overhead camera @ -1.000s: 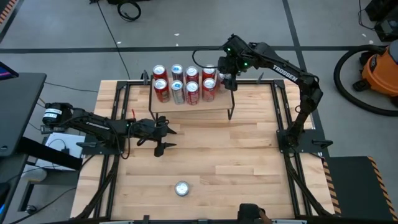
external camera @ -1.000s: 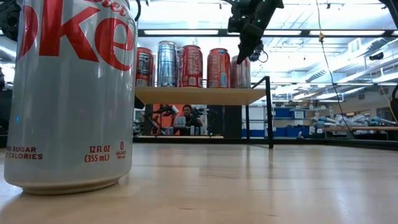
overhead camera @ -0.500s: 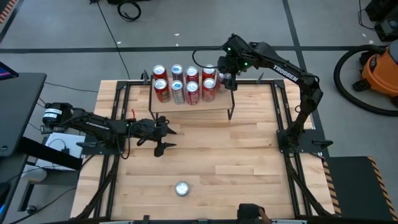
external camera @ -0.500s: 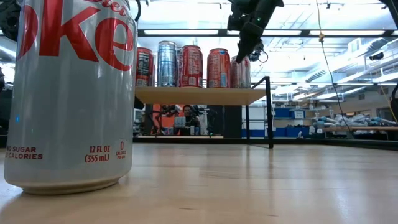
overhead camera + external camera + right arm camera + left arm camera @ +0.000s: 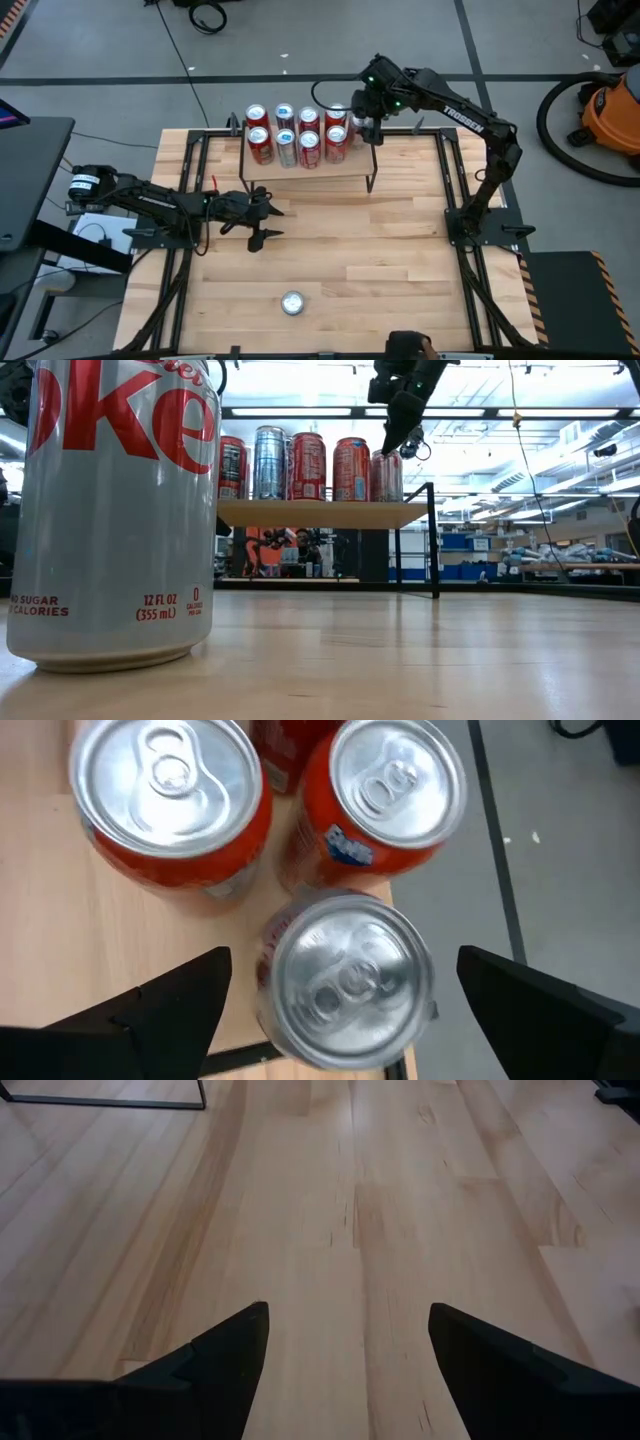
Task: Place canned beverage on shelf
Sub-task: Put the red silver soda can on the shelf
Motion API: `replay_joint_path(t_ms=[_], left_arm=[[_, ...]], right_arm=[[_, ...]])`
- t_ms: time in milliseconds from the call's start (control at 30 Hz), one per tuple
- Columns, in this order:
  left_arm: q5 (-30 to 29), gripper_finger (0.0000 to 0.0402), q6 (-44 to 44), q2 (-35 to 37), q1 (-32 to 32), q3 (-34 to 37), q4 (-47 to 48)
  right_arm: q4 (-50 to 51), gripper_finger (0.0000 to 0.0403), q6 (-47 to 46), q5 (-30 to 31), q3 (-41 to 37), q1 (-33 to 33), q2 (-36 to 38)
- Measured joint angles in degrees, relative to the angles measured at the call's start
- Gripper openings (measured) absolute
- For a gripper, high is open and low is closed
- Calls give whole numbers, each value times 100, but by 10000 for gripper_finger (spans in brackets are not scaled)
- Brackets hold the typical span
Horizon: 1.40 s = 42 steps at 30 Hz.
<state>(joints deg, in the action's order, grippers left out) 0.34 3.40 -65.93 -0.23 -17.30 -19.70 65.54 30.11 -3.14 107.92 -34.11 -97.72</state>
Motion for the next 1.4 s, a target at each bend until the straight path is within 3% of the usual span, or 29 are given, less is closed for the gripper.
replay_joint_path(t_ms=[467,800,933,1233,1400], left_arm=[[5,286,-110,4,0,0,-63],[860,286,-127,557,-21,2,-25],[933,286,-152,680,-385,2,67],[-953,285,108,680,-1976,2,163],[-1229,286,731,680,-2665,2,188]], right_arm=[[-173,399,-196,444,-1,346,578],[-541,399,-966,680,0,808,817],[-547,399,-1453,680,0,1112,836],[-545,399,-2087,1117,0,2304,831],[-705,399,-2868,1124,-183,2950,836]])
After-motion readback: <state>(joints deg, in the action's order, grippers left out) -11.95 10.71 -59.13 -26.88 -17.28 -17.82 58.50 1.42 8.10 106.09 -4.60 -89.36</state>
